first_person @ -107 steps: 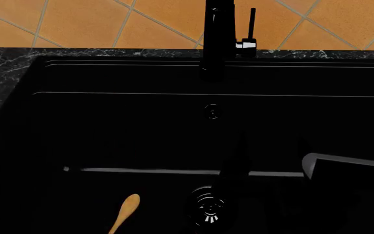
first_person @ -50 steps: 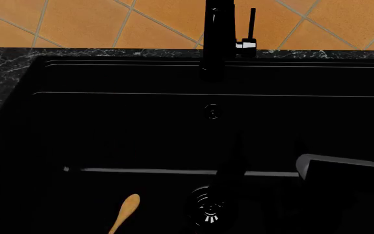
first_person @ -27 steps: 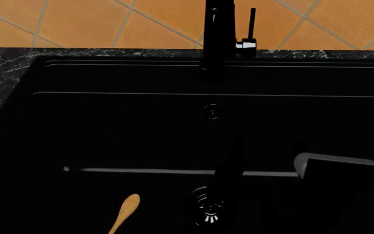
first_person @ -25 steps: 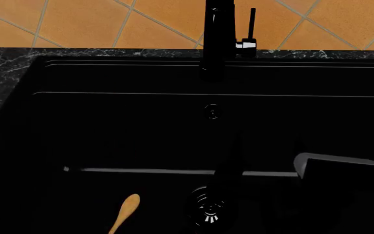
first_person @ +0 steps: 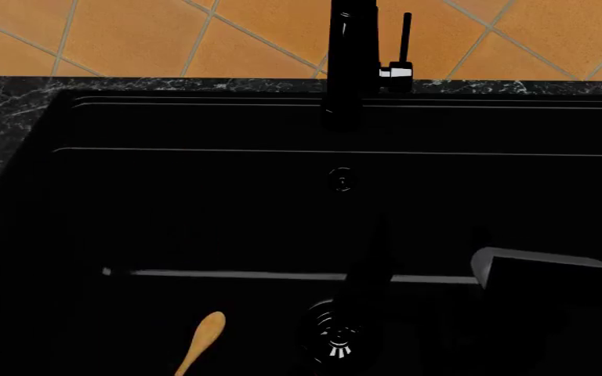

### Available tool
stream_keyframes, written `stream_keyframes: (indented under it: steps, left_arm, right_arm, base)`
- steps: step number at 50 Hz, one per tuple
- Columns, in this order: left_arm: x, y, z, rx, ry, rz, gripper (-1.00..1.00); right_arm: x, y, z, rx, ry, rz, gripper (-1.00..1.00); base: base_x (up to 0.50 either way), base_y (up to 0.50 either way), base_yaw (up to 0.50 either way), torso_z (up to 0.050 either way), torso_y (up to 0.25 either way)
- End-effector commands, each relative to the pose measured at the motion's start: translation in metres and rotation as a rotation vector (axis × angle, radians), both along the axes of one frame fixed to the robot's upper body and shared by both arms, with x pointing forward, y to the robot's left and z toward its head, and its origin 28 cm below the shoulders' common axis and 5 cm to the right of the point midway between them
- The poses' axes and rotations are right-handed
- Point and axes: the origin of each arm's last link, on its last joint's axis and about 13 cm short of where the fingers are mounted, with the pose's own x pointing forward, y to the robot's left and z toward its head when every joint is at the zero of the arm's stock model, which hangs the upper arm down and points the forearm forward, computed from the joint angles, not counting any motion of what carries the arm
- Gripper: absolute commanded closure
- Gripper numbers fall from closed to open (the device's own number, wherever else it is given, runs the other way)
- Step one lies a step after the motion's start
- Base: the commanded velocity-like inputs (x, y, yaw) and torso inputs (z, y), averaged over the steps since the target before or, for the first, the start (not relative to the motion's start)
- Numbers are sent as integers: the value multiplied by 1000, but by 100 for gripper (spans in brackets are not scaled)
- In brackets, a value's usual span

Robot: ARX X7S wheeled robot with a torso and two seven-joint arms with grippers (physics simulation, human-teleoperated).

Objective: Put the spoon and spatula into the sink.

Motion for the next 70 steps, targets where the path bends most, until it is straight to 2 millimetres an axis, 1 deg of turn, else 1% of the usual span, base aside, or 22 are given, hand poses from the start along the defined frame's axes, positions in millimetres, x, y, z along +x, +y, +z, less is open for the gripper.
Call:
stream_keyframes:
  steps: [1, 13, 25, 34, 44, 45, 51, 55, 59, 64, 65, 66, 67, 68, 69, 70]
  left_arm:
    - [2, 7, -19, -23, 47, 33, -100]
    - [0, 12, -36, -20, 105, 57, -100]
    - [3, 10, -55, -6, 194, 8, -100]
    - [4, 12, -78, -7, 261, -16, -100]
    - [2, 10, -93, -67, 257, -18, -100]
    - [2, 10, -93, -87, 242, -6, 100]
    - [2, 9, -93, -124, 202, -3, 100]
    - [2, 7, -92, -110, 192, -16, 100]
    - [3, 5, -85, -73, 166, -34, 100]
    - [9, -6, -50, 28, 72, -78, 100]
    - [10, -8, -44, 26, 51, -93, 100]
    - [13, -15, -30, 69, 13, -133, 100]
    - [14, -17, -27, 76, 8, -141, 100]
    - [16, -25, -15, 87, -30, -180, 100]
    - [17, -27, -11, 97, -42, -185, 100]
    - [18, -32, 0, 101, -79, -218, 100]
  right_arm:
    - [0, 1, 1, -2, 1, -1, -100]
    - [0, 0, 2, -3, -3, -4, -100]
    - [-1, -1, 1, -3, -4, -9, -100]
    - [0, -1, 0, -2, -1, -8, -100]
    - [0, 0, 0, -6, 2, -10, -100]
    - [0, 0, 0, -6, 3, -10, -100]
    - [0, -1, 1, -6, 3, -13, -100]
    - [0, -1, 1, -4, 3, -14, -100]
    - [0, -1, 1, -4, 3, -14, -100]
    - [-1, -1, 2, -5, -1, -14, -100]
    - [-1, -1, 2, -4, -1, -13, -100]
    - [-1, -1, 2, -4, -1, -13, -100]
    - [-1, -1, 2, -4, -1, -13, -100]
    - [-1, -1, 2, -3, -2, -11, -100]
    - [-1, -1, 2, -4, -2, -12, -100]
    - [-1, -1, 2, -3, -3, -11, -100]
  base:
    - [0, 0, 0, 0, 0]
    - [0, 0, 0, 0, 0]
    - [0, 0, 0, 0, 0]
    - [1, 1, 0, -1, 0]
    - [3, 1, -1, -2, 0]
    - [12, 0, -3, 0, 0]
    - [2, 2, 0, -3, 0]
    - [3, 2, 0, 0, 0]
    - [3, 2, 0, -3, 0]
    - [0, 0, -1, -2, 0]
    - [0, 0, -3, 0, 0]
    - [0, 0, 0, 0, 0]
    - [0, 0, 0, 0, 0]
    - [0, 0, 0, 0, 0]
    - [0, 0, 0, 0, 0]
    - [0, 0, 0, 0, 0]
